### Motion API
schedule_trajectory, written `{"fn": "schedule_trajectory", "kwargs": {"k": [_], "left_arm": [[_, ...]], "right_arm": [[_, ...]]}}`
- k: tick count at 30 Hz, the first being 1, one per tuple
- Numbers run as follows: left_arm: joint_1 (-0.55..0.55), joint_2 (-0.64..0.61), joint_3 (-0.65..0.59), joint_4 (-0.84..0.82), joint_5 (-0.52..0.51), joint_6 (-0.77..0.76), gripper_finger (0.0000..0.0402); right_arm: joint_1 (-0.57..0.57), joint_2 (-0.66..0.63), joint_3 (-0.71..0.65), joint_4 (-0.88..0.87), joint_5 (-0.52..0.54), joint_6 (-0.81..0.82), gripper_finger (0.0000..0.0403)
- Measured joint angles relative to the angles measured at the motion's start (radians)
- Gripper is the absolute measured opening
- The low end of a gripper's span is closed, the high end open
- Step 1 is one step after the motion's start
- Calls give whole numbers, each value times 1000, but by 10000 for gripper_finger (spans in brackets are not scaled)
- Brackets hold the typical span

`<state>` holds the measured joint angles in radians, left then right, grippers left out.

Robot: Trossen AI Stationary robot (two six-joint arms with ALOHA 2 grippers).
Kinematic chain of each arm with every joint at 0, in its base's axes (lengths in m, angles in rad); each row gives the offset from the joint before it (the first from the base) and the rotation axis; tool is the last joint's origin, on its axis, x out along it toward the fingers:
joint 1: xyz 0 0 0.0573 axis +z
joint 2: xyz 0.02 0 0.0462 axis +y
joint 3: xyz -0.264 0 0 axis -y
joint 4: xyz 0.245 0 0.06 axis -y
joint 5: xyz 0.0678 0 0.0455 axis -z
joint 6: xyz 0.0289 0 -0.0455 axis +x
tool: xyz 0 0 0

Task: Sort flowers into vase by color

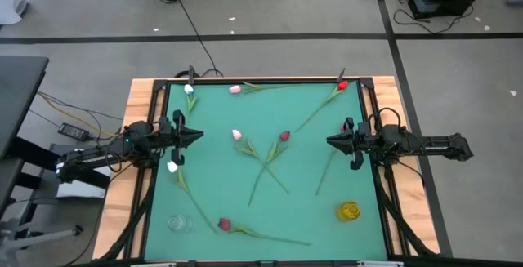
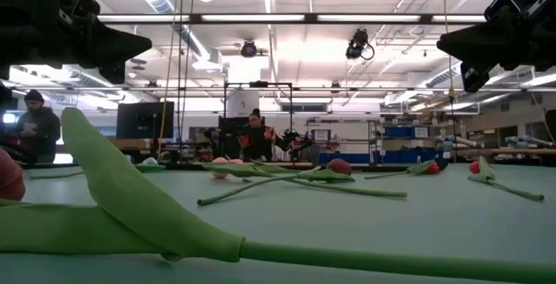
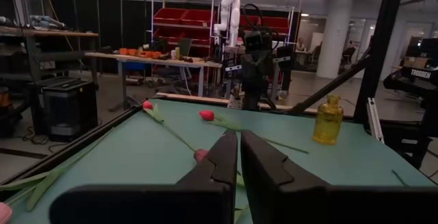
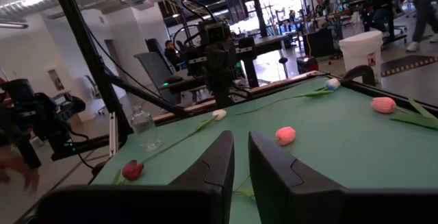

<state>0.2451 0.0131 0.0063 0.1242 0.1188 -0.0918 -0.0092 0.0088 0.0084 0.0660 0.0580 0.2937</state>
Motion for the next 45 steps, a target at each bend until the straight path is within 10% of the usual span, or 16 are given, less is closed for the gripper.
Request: {"fn": "schedule_trajectory", "kwargs": {"k": [15, 26, 30, 35, 45], "left_arm": [[0, 0, 0, 246, -1, 8, 27], [0, 0, 0, 517, -85, -59, 27], [0, 0, 0, 564, -183, -176, 27], [0, 8, 0, 449, -501, -399, 27], [0, 203, 6, 266, -616, -803, 27]], "right_arm": [[0, 0, 0, 17, 0, 0, 55], [0, 0, 0, 409, 50, 0, 55], [-2, 5, 2, 485, 252, -7, 55], [-11, 36, 15, 334, 644, 305, 55], [-76, 351, 135, 109, 415, 819, 41]]}}
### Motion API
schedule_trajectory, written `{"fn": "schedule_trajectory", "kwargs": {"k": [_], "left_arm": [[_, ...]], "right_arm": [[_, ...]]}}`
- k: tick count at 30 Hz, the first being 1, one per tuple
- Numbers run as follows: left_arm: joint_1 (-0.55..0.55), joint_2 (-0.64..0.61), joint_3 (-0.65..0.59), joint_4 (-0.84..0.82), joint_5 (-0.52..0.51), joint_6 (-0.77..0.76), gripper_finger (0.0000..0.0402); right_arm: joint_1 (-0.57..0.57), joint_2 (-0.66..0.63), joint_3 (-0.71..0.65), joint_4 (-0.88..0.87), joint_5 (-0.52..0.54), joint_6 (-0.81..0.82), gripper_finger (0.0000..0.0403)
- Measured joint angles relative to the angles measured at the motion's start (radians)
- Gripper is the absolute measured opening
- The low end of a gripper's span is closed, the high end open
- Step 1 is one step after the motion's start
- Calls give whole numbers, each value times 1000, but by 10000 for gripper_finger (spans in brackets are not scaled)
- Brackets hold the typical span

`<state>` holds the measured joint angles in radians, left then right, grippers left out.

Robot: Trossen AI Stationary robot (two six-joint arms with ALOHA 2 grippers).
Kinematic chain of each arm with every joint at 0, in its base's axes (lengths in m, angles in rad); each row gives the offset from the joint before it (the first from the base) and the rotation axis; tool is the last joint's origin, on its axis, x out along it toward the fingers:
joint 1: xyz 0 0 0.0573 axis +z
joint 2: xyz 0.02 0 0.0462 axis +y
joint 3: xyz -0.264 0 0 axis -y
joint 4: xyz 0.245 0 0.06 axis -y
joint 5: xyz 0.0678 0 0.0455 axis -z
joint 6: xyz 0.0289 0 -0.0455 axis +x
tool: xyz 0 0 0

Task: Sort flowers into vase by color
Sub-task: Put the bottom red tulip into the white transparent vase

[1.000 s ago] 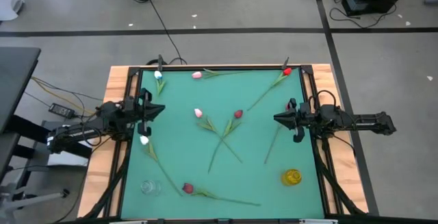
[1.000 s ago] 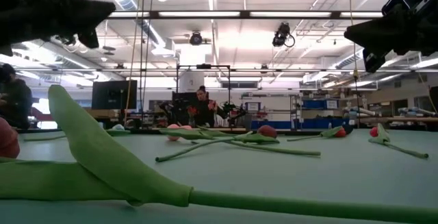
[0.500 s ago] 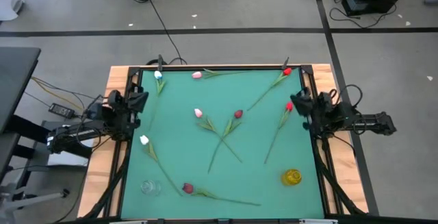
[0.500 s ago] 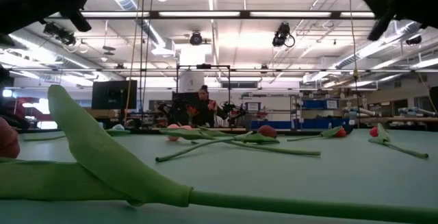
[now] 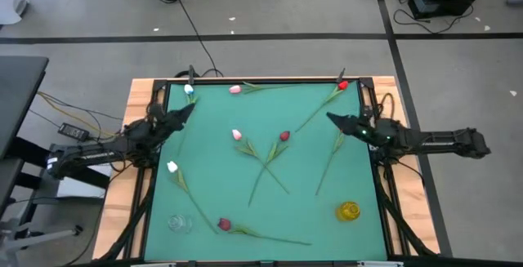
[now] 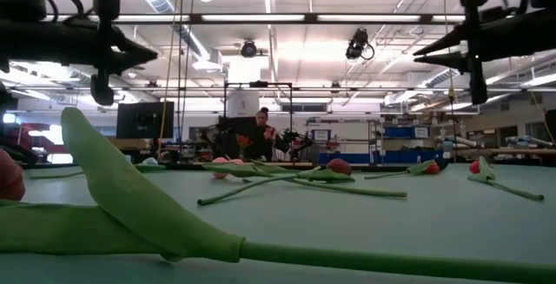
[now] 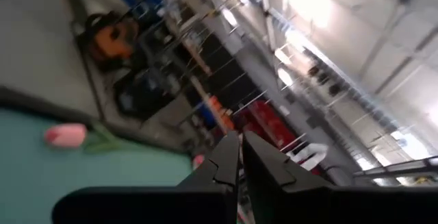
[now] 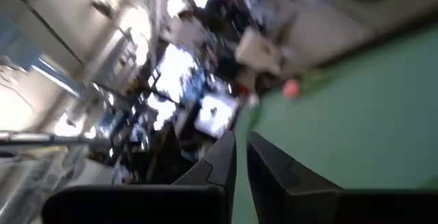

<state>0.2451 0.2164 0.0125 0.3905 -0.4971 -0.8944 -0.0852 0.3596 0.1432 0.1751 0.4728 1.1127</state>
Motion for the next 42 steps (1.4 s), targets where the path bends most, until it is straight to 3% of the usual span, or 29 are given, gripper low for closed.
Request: {"fn": "schedule_trajectory", "kwargs": {"k": [7, 13, 17, 22, 25, 30, 33, 42], "left_arm": [[0, 212, 111, 3, 34, -12, 27], [0, 409, 255, -27, 119, 61, 27], [0, 507, 374, -158, 153, 80, 27], [0, 585, 488, -355, 272, 155, 27], [1, 611, 509, -386, 279, 157, 27], [1, 638, 510, -388, 279, 140, 27], [0, 657, 510, -389, 279, 102, 27], [0, 724, 511, -391, 342, 69, 27]], "right_arm": [[-61, 280, 154, -80, -140, 257, 7], [-103, 484, 363, -445, -198, 327, 10], [-129, 601, 461, -645, -220, 384, 10], [-165, 688, 457, -629, -428, 404, 15], [-166, 725, 444, -693, -519, 447, 19], [-144, 747, 443, -921, -553, 515, 33], [-130, 747, 443, -971, -541, 552, 52], [-126, 750, 443, -1100, -442, 613, 157]]}}
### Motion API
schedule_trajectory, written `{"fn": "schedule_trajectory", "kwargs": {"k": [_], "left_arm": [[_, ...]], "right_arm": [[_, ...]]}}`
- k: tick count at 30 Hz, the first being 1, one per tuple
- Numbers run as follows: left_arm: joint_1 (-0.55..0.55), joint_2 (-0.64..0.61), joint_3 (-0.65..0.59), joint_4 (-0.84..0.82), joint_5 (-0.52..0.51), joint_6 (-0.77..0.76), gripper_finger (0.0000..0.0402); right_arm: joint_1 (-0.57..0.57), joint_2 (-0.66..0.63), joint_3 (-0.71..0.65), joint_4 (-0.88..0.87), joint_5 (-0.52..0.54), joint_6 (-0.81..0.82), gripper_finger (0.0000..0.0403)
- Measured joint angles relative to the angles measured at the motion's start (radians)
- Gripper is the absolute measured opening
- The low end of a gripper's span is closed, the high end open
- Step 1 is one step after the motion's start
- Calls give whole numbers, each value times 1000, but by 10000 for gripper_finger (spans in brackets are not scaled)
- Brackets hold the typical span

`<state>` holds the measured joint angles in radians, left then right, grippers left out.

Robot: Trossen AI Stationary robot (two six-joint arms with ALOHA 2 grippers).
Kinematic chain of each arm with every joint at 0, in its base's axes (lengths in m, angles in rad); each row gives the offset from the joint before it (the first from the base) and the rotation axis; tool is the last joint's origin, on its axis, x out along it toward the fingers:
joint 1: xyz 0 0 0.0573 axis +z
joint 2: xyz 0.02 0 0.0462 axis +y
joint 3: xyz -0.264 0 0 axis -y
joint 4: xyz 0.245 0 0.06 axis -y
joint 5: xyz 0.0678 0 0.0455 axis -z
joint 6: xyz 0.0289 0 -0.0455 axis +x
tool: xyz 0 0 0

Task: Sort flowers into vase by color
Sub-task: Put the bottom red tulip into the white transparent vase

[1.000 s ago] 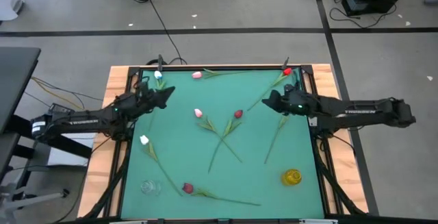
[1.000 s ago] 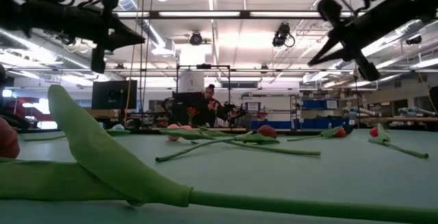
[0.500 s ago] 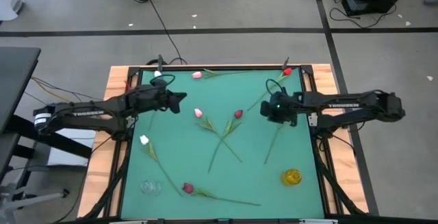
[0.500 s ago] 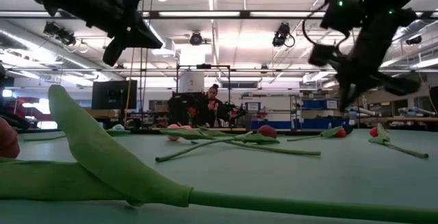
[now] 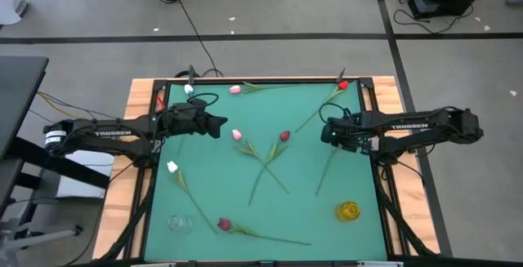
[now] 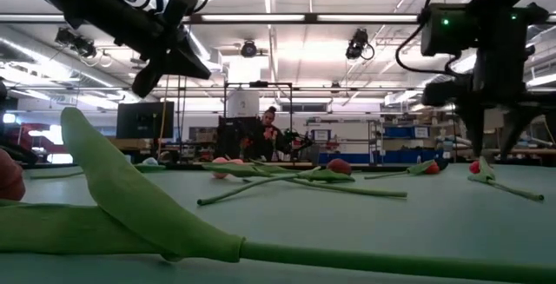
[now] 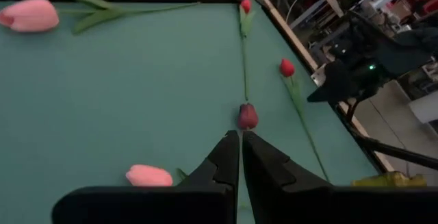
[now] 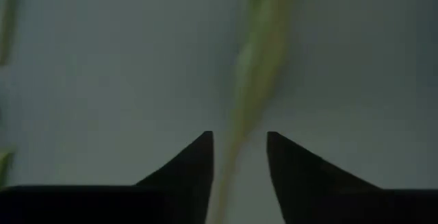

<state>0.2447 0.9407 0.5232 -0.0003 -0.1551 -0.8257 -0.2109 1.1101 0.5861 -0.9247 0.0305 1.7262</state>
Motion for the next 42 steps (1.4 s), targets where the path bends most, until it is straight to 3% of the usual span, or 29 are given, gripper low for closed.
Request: {"fn": "schedule_trajectory", "kwargs": {"k": [3, 7, 15, 20, 25, 35, 42], "left_arm": [[0, 9, 0, -4, 0, -31, 27], [1, 9, 0, -28, 3, -43, 35], [1, 9, 0, -42, 25, -11, 98], [1, 9, 0, -21, 29, -1, 109], [1, 9, 0, -17, 28, 30, 110], [1, 8, 0, 6, 19, 81, 110], [1, 8, 0, 136, -74, 93, 110]], "right_arm": [[-12, 20, 0, -65, 4, 23, 191], [-41, 71, -14, -7, 6, -21, 219], [-79, 187, -50, 116, 2, -90, 219], [-81, 218, -51, 125, 21, -160, 187], [-81, 218, -55, 166, 40, -324, 129], [-79, 177, -65, 229, 32, -446, 14], [-81, 95, -65, 417, 34, -518, 16]]}}
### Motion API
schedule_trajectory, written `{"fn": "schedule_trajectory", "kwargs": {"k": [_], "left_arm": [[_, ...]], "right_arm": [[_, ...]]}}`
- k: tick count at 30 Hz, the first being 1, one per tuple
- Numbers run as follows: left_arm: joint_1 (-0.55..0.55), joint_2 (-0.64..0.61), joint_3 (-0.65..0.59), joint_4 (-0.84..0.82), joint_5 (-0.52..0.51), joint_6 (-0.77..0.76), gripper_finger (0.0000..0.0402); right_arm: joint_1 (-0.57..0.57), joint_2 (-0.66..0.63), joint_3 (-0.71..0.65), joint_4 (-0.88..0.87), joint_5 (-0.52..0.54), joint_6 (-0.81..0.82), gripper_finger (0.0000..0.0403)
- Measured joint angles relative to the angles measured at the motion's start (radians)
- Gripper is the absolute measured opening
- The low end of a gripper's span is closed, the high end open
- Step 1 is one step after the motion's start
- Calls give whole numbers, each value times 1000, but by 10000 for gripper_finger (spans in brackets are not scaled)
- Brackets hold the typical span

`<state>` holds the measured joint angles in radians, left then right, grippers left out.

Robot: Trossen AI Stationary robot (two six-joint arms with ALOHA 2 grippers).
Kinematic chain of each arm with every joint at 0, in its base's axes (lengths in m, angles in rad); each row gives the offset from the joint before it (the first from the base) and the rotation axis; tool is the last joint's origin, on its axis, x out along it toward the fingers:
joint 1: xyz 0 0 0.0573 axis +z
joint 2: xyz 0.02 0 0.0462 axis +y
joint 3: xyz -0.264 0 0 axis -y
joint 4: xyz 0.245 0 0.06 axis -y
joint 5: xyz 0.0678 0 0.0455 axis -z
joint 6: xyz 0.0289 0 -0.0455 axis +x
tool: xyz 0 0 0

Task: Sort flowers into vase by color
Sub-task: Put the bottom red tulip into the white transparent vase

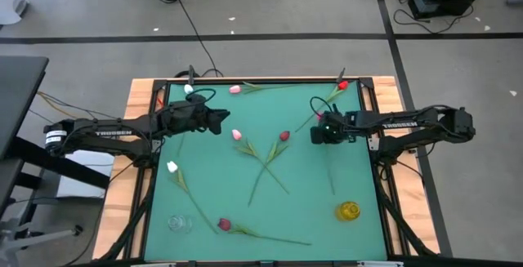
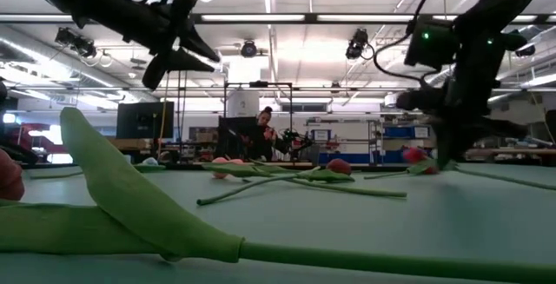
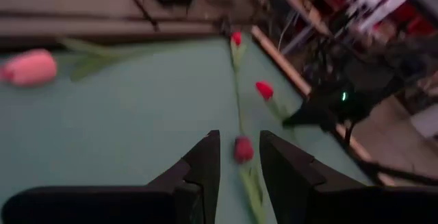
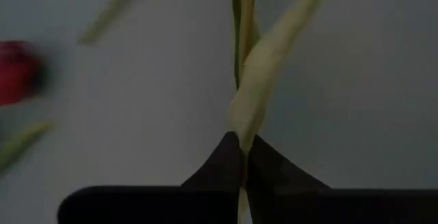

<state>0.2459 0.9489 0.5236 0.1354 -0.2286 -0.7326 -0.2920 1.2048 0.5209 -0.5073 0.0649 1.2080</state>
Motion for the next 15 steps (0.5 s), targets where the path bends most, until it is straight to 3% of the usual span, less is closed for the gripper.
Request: {"fn": "schedule_trajectory", "kwargs": {"k": [3, 11, 15], "left_arm": [[0, 0, 0, 34, -17, 40, 110], [0, 0, 0, 33, -25, 48, 110], [0, 0, 0, 33, -25, 52, 110]], "right_arm": [[0, -12, 1, 200, -13, -77, 11], [-5, -10, 3, 756, -45, -478, 9], [-12, 23, 8, 977, -148, -703, 11]]}}
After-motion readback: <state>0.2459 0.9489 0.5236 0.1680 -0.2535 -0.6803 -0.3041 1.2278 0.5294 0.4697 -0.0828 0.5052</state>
